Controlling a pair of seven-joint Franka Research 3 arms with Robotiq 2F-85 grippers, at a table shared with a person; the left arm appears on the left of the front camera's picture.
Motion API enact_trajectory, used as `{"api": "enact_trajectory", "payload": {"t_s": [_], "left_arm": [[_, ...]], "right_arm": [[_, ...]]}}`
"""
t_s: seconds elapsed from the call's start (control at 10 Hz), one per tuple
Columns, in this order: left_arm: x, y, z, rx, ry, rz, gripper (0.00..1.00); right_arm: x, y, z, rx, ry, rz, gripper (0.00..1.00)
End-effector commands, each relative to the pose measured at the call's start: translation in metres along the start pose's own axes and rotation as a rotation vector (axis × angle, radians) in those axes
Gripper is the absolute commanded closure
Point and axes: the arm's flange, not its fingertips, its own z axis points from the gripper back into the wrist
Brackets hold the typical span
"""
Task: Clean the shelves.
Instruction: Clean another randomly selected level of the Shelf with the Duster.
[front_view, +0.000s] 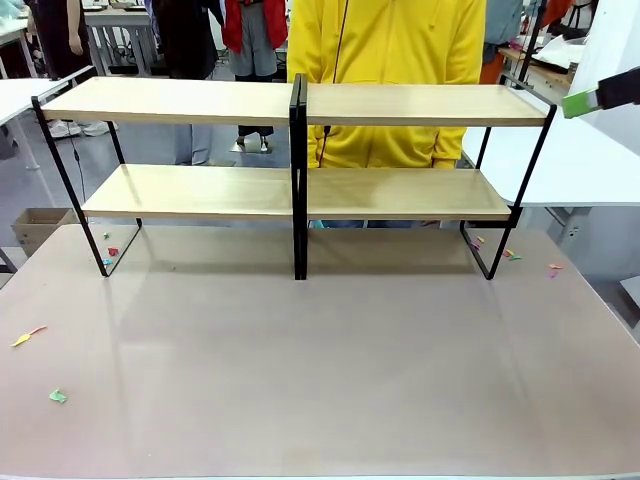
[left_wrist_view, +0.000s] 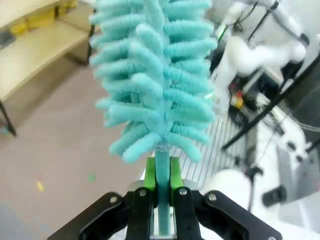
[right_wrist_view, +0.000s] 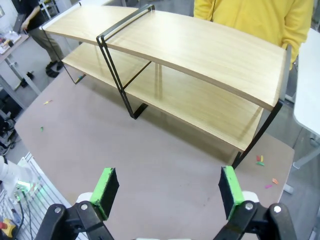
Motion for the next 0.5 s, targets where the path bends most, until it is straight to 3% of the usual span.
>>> {"api": "enact_trajectory", "payload": {"t_s": [0.0,0.2,0.3,0.4], "left_arm": [[0.056,0.011,0.042,-0.113,-0.069,-0.085,0.88],[0.105,0.023,0.057,0.049,0.106,0.082,0.88],[0.128,0.041,0.047,0.204,0.165,0.283,0.88],[0.083,0.016,0.047,-0.011,-0.011,-0.004,0.88]], "right_arm": [[0.0,0.0,0.0,0.002,-0.001,0.0,0.0],[0.0,0.0,0.0,0.002,-0.001,0.0,0.0],[0.0,0.0,0.0,0.002,-0.001,0.0,0.0],[0.0,0.0,0.0,0.002,-0.001,0.0,0.0]]}}
